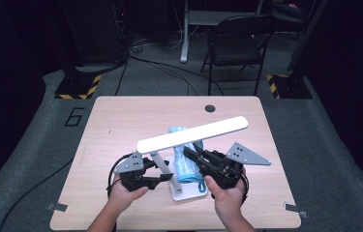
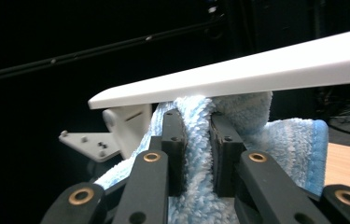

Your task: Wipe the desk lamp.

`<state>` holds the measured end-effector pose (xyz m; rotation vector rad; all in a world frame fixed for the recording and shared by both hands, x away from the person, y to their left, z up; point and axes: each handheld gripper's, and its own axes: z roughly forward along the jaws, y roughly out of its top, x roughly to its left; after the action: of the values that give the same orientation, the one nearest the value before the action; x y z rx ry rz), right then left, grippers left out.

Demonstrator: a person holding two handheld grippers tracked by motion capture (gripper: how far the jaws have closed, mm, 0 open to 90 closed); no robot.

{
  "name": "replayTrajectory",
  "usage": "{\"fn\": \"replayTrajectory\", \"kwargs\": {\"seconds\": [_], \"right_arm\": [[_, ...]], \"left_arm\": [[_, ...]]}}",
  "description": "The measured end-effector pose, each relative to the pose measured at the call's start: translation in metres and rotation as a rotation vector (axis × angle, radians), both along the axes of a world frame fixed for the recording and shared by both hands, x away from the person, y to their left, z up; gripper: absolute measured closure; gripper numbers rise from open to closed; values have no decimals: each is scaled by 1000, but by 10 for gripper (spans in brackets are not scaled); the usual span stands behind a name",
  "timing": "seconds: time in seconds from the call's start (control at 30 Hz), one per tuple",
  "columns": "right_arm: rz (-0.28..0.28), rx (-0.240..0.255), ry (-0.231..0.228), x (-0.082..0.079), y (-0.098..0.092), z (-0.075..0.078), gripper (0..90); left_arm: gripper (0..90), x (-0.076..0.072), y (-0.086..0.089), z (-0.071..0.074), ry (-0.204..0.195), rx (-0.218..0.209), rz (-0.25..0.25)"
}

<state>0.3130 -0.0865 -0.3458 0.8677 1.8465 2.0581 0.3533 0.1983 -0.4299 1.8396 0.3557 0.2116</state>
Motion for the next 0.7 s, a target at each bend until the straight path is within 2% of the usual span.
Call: {"fn": "replayTrajectory", "kwargs": {"seconds": [0.2, 0.43, 0.7], "right_arm": [[-52, 33, 19, 3, -22, 0, 785], [-104, 33, 32, 7, -49, 4, 783], [-196, 62, 53, 13, -87, 7, 783]], "left_arm": [[526, 0, 1, 0, 6, -4, 5], [527, 0, 1, 1, 12, 5, 9], [527, 0, 1, 1, 12, 3, 11]]}}
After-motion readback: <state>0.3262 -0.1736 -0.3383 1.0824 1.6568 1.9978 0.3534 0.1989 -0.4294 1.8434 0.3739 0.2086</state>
